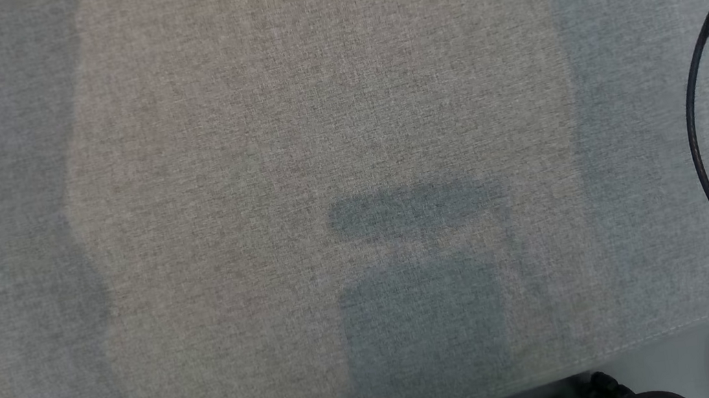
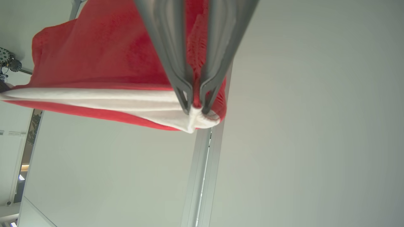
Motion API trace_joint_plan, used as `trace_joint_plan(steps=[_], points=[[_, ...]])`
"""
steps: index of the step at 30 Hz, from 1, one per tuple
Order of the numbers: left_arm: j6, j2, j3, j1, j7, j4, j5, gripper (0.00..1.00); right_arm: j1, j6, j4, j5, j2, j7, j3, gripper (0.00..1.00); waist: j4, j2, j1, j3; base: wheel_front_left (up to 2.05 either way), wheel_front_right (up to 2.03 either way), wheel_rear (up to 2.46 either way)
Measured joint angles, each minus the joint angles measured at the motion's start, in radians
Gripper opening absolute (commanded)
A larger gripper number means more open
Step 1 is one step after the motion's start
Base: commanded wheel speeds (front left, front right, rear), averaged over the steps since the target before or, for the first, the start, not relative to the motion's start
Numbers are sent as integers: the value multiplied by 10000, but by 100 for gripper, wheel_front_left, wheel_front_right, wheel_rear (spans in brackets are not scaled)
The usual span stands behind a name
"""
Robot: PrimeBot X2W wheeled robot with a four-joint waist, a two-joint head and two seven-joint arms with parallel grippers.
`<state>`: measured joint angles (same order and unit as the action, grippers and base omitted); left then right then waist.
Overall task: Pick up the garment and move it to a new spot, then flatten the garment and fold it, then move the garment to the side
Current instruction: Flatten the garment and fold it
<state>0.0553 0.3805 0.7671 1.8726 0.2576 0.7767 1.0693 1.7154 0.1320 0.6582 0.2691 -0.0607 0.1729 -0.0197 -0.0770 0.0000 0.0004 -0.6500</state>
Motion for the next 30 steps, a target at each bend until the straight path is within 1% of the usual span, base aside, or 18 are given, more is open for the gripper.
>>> trace_joint_plan(steps=[3, 5, 6, 9, 11, 13, 14, 16, 18, 19, 21, 22, 24, 27, 28, 30], points=[[303, -226, -832, 212, 50, -75, -571, 0, 368, -2, 794, 52, 67, 489, 146, 0, -45, 0, -1, -452, 0, 0, 0], [514, -357, -1162, -310, 69, -151, -991, 0, 30, -4, 1258, 215, 86, 663, 635, 0, -104, 0, -1, -671, 0, 0, 0], [594, -447, -1204, -825, 69, -151, -1266, 0, -293, -4, 1417, 380, 100, 725, 953, 0, -149, 0, 0, -737, 0, 0, 0], [711, -679, -1030, -2495, 61, -259, -1567, 0, -1464, -6, 1505, 1091, 102, 809, 2077, 0, -234, 0, 0, -722, 0, 0, 0], [725, -671, -648, -3399, 63, -993, -1463, 0, -2242, -6, 1164, 1557, -35, 844, 2861, 0, -258, 0, -2, -602, 0, 0, 0], [752, -366, -316, -4336, 63, -1745, -1085, 0, -3083, -4, 629, 2125, -523, 857, 3534, 0, -270, 0, -3, -431, 0, 0, 0], [752, -92, -113, -4823, 63, -2104, -800, 0, -3566, -4, 332, 2508, -857, 857, 3783, 0, -268, 0, -3, -329, 0, 0, 0], [752, 522, 412, -5707, 63, -2821, -449, 0, -4561, -6, -297, 3216, -1603, 825, 4328, 0, -246, 0, -3, -87, 0, 0, 0], [752, 986, 909, -6562, 65, -3542, -48, 0, -5611, -6, -934, 3812, -2305, 692, 4903, 0, -208, 0, -4, 209, 0, 0, 0], [752, 1202, 1197, -7055, 63, -3862, -29, 0, -6217, -6, -1239, 4172, -2644, 550, 5149, 0, -188, 0, -4, 385, 0, 0, 0], [752, 1498, 1565, -8160, 65, -4483, 430, 0, -7452, -6, -1822, 4717, -3398, 297, 5567, 0, -144, 0, -4, 778, 0, 0, 0], [754, 1705, 1825, -8622, 63, -4752, 416, 0, -8000, -6, -2084, 4932, -3745, 157, 5710, 0, -124, 0, -4, 987, 0, 0, 0], [754, 2046, 1971, -9457, 65, -5158, 360, 0, -9006, -4, -2598, 5258, -4399, 8, 5916, 0, -82, 0, -5, 1427, 0, 0, 0], [740, 2255, 2063, -10811, 65, -5446, 163, 0, -10381, 0, -3162, 5490, -5193, -132, 6080, 0, -16, 0, -5, 2096, 0, 0, 0], [650, 2245, 2130, -11291, 65, -5513, 123, 0, -10826, 2, -3277, 5513, -5415, -140, 6078, 0, 5, 0, -5, 2317, 0, 0, 0], [288, 2217, 2332, -12295, 63, -5616, 173, 0, -11745, 13, -3595, 5540, -5833, -194, 6128, 0, 52, 0, -5, 2764, 0, 0, 0]])
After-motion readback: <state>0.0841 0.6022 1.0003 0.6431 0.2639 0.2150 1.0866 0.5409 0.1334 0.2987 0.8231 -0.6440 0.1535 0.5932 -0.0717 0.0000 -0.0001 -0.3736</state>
